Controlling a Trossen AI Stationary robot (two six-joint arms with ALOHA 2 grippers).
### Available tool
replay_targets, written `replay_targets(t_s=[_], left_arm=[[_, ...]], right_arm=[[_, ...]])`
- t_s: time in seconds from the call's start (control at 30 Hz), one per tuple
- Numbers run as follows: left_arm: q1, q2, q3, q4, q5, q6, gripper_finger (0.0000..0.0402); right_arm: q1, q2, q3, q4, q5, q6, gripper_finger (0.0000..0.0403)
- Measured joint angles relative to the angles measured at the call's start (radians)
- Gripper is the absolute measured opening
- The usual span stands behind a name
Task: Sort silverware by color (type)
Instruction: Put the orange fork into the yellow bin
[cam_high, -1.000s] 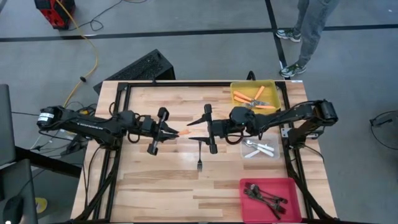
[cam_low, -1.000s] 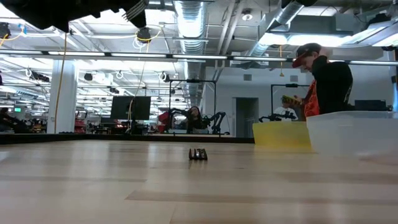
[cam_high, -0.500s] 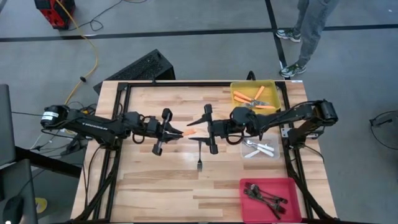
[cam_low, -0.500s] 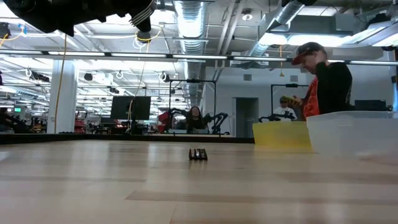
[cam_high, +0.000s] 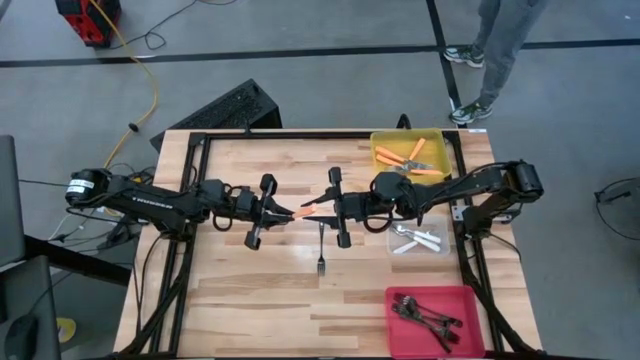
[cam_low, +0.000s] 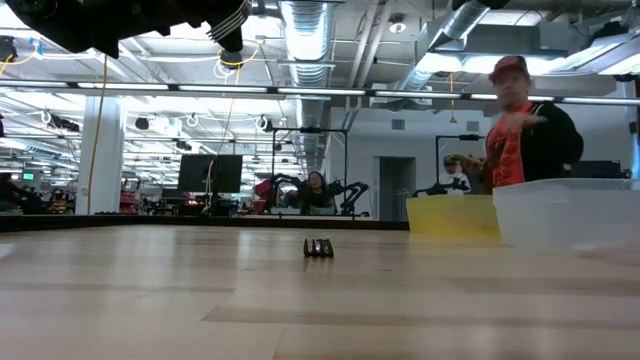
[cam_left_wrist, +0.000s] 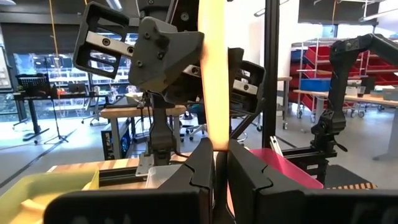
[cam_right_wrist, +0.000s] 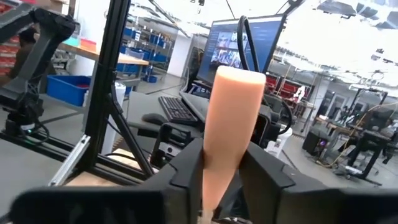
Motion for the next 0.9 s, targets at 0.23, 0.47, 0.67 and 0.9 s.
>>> replay_targets(t_s=[0.23, 0.47, 0.67, 0.9], left_arm=[[0.000, 0.000, 0.000, -0.007, 0.002, -0.011, 0.0009], [-0.001, 0.000, 0.000, -0.016, -0.014, -0.034, 0.0049], [0.000, -0.016, 0.001, -0.054, -0.031, -0.032, 0.0143], [0.000, -0.088, 0.001, -0.198, -0.137, -0.024, 0.0248]], right_arm=[[0.000, 0.000, 0.000, -0.008, 0.000, 0.028, 0.0098], [0.010, 0.000, 0.000, -0.022, 0.005, 0.023, 0.0098], [0.020, 0.000, 0.000, -0.049, 0.006, 0.031, 0.0098], [0.019, -0.009, 0.000, -0.149, 0.084, 0.033, 0.0098]])
